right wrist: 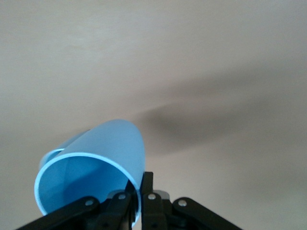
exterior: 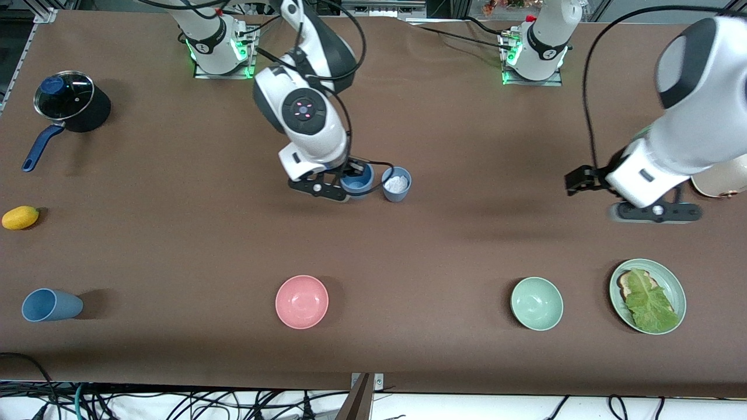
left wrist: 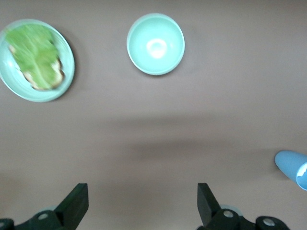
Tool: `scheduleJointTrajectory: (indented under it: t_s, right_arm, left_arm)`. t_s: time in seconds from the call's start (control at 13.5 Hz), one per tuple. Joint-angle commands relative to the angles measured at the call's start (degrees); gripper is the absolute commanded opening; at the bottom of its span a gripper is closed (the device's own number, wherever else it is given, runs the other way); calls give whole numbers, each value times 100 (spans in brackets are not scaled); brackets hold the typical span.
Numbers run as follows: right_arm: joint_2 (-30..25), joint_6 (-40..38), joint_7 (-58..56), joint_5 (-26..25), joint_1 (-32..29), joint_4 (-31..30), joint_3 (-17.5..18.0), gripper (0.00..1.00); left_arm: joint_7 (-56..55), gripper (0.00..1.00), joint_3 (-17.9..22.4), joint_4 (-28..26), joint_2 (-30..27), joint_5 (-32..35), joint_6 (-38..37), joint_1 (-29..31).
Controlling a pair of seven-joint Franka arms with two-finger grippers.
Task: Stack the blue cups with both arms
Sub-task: 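Carry the blue cup with the right gripper over the tissue cup, then lower the blue cup into the tissue cup and open the right gripper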
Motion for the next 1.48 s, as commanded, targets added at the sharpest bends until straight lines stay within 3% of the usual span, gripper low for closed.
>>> scheduleJointTrajectory:
  t_s: [0.0, 0.15, 0.37, 0.52, 1.41]
  right_arm:
    - [411, -170, 302, 355, 145, 712, -52, 0]
    - [412, -152, 311, 681, 154, 748, -44, 0]
    - [499, -74, 407, 761, 268, 756, -44, 0]
    - [604, -3, 408, 770, 339, 756, -44, 0]
    - [789, 234, 381, 884, 382, 783, -43, 0]
  left_arm:
    - [337, 100, 541, -687, -658, 13, 505, -115]
    - [338, 100, 701, -1259, -1106, -74, 901, -116]
    - [346, 100, 667, -1972, -1758, -84, 868, -221]
    - [390, 100, 649, -1746, -1636, -83, 500, -230]
    - [399, 100, 640, -1639, -1574, -57, 490, -274]
